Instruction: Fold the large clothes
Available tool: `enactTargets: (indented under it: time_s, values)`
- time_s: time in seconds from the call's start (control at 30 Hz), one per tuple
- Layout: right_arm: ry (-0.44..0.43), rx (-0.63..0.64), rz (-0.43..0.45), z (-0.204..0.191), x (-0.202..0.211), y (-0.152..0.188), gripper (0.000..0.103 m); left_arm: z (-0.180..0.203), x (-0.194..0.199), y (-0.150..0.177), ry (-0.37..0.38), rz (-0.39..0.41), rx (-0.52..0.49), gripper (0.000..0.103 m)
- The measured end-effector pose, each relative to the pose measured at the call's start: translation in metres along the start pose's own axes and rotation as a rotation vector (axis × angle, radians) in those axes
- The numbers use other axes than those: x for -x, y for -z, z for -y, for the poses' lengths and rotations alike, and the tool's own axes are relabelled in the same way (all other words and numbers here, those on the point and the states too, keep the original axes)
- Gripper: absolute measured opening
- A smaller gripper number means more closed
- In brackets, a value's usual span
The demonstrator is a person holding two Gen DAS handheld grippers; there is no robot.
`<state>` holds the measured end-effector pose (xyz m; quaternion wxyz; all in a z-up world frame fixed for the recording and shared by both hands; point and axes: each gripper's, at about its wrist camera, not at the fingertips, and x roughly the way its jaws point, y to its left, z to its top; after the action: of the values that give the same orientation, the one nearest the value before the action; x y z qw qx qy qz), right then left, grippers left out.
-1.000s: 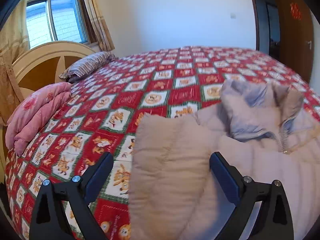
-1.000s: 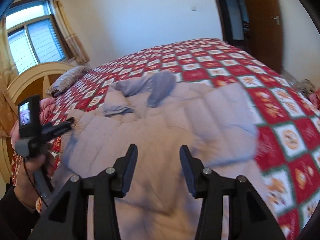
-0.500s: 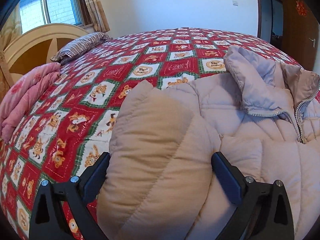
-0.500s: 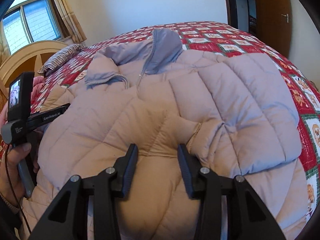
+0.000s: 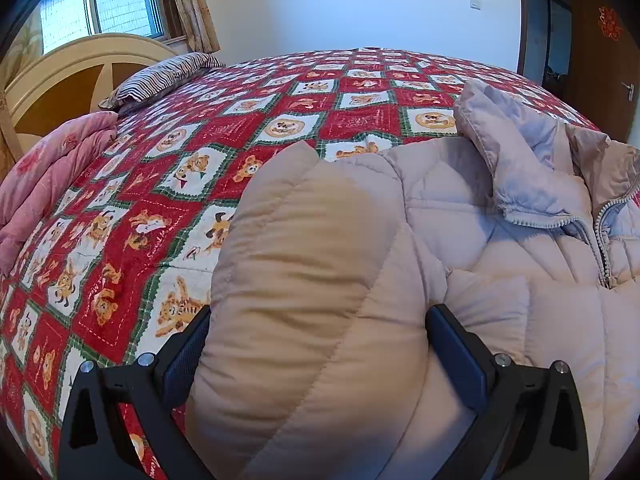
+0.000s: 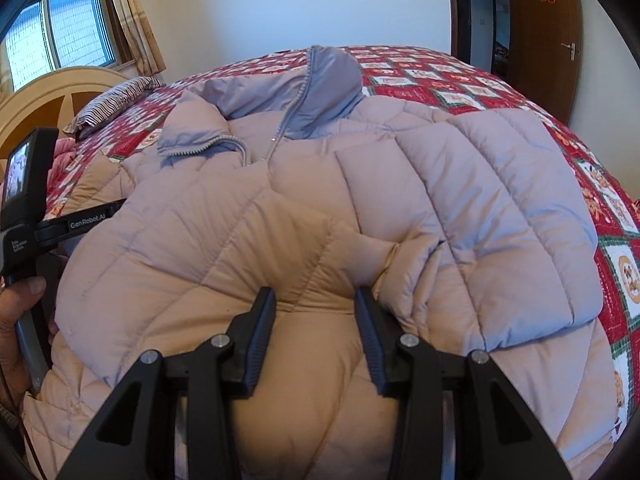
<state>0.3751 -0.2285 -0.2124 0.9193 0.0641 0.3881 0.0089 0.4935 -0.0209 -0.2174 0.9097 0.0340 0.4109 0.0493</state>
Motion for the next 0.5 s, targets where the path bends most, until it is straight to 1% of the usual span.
enactTargets:
  time_s: [0.5]
  values:
    - [0.027, 0.016, 0.0, -0.0035, -0.0026, 0.0016, 0.044, -0.0006, -0.0001, -0.0001, 0.007, -0.002, 0.005, 0.102]
